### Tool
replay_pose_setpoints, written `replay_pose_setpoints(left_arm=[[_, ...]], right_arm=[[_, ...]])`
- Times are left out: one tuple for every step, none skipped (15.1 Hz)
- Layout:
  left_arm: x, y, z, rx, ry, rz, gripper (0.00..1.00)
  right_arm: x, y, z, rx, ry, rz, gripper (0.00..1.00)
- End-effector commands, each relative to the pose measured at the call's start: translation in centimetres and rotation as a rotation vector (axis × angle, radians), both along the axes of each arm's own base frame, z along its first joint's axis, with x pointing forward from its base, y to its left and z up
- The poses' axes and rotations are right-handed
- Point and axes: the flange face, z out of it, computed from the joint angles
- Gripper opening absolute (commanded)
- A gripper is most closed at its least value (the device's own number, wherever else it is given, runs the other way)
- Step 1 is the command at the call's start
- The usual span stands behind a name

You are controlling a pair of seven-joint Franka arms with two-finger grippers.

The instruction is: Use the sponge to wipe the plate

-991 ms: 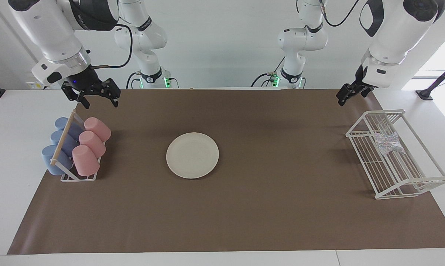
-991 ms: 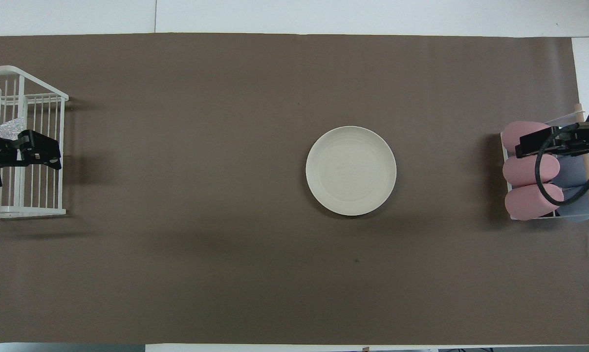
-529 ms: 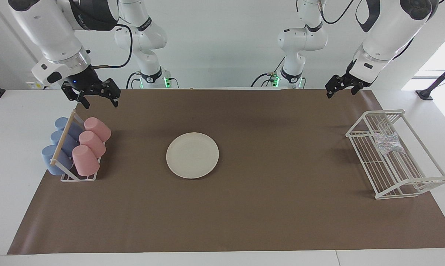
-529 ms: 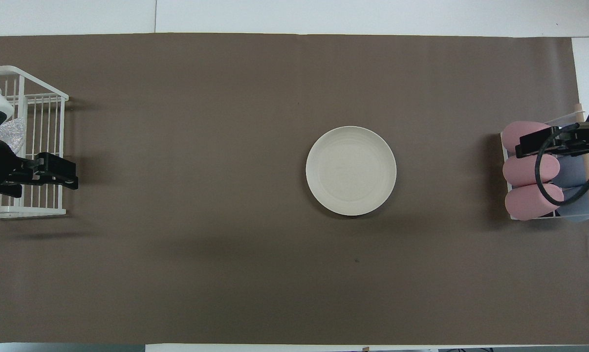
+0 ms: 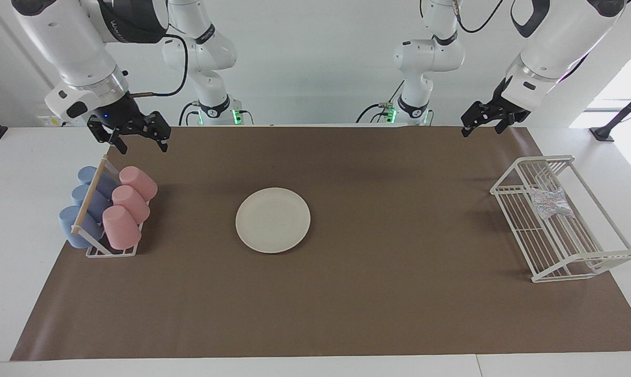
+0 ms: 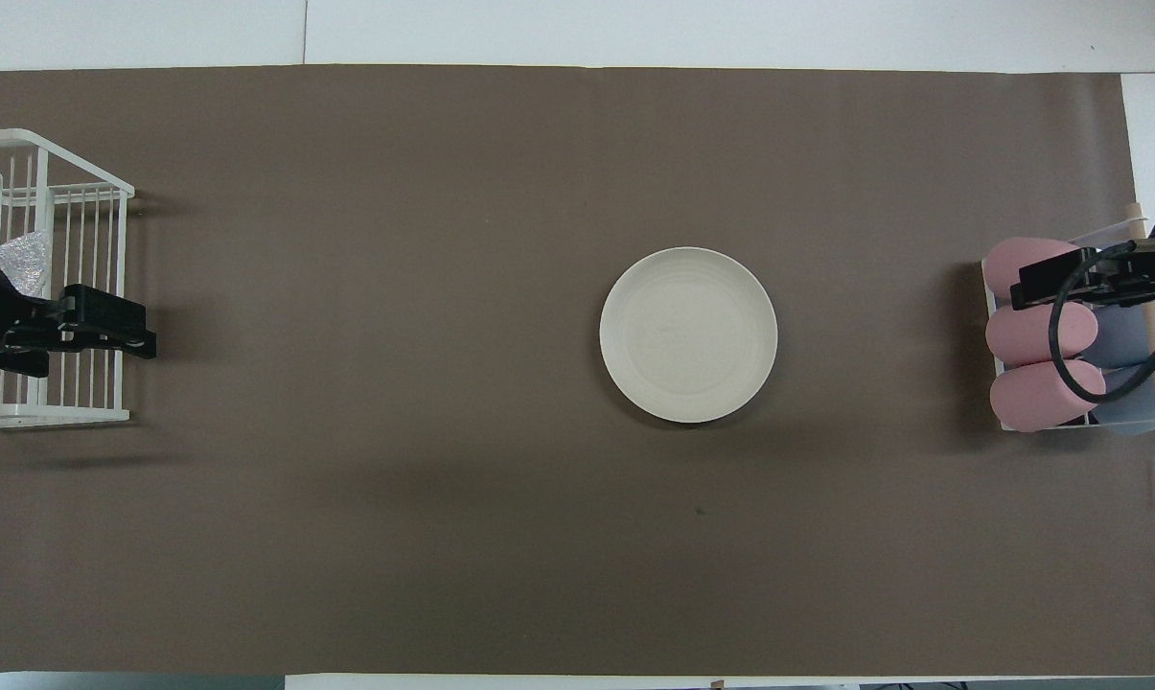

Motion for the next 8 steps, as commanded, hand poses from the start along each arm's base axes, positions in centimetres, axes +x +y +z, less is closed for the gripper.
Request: replay_pose_setpoints(left_arm=[[0.07,-0.57,0.1,0.061,-0.012,-0.057,1.0],[0.06,-0.57,0.16,0.075,-0.013,-0.063,1.0],[0.1,-0.58,0.26,0.075,-0.018,-0.063,1.0],[0.16,-0.38,0.28,0.071,-0.02,-0.059,1.0],[0.15,-0.1,0.36,0.068,-0.021,-0.053,1.0],[0.08,-0.11,0.53,0.066,-0.026,-0.052,1.0],[0.08,-0.03,0.56,0.066,-0.029,-0.048,1.0],[0.09,-0.07,0.55,0.064,-0.033,-0.039,1.0]], right_arm=[[-0.22,0.22,0.45,-0.008,0.012,-0.027,1.0],[-0.23,0.28,0.61,-0.01,0.008,-0.036,1.0],[-0.24,0.37,0.68,-0.011,0.008,-0.043,1.0],[-0.25,0.25,0.6,-0.014,0.01,-0.051,1.0],[-0.25,0.22,0.6,-0.017,0.01,-0.051,1.0],[-0.25,0.2,0.6,-0.018,0.01,-0.051,1.0],[-0.25,0.17,0.6,-0.021,0.01,-0.051,1.0],[-0.26,0.15,0.66,-0.023,0.01,-0.051,1.0]])
